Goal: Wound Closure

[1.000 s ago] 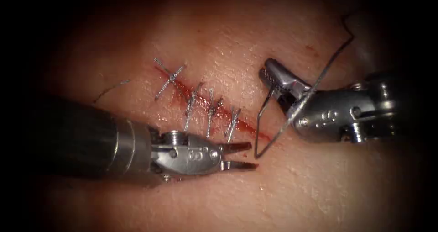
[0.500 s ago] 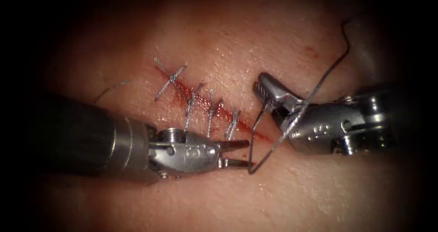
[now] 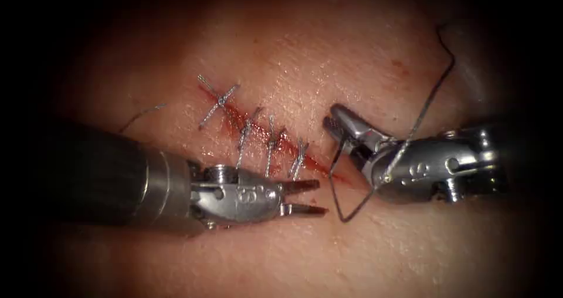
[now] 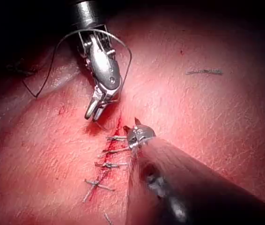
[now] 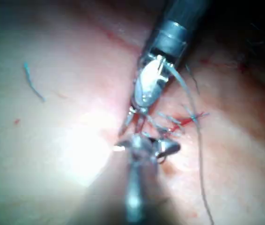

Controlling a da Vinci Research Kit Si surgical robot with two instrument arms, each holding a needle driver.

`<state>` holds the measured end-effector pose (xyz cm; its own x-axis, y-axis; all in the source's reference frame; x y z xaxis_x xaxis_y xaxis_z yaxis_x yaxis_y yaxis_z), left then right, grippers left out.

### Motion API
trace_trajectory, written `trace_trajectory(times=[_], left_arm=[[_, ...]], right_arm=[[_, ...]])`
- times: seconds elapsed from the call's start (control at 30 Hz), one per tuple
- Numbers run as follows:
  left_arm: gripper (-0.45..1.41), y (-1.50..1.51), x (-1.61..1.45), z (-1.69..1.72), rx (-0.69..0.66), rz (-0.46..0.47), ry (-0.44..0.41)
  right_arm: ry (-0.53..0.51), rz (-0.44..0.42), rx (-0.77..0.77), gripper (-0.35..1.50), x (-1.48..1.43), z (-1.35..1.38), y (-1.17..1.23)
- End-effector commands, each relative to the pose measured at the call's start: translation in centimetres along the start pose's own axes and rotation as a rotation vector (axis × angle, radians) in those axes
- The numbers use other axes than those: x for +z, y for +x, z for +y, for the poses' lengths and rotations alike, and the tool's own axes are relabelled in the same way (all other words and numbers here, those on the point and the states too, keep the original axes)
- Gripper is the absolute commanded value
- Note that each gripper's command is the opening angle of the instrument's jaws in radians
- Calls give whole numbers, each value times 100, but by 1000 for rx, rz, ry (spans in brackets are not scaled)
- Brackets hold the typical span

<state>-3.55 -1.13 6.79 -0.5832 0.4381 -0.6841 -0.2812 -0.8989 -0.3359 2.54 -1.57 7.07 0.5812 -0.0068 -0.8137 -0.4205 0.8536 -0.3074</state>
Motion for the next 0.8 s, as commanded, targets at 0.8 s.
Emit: trace_trajectory(times=[0.8], left_arm=[[4,-29,25,-4,-5,-26,5]], right_arm=[[12,11,169,-35,3,22,-6]])
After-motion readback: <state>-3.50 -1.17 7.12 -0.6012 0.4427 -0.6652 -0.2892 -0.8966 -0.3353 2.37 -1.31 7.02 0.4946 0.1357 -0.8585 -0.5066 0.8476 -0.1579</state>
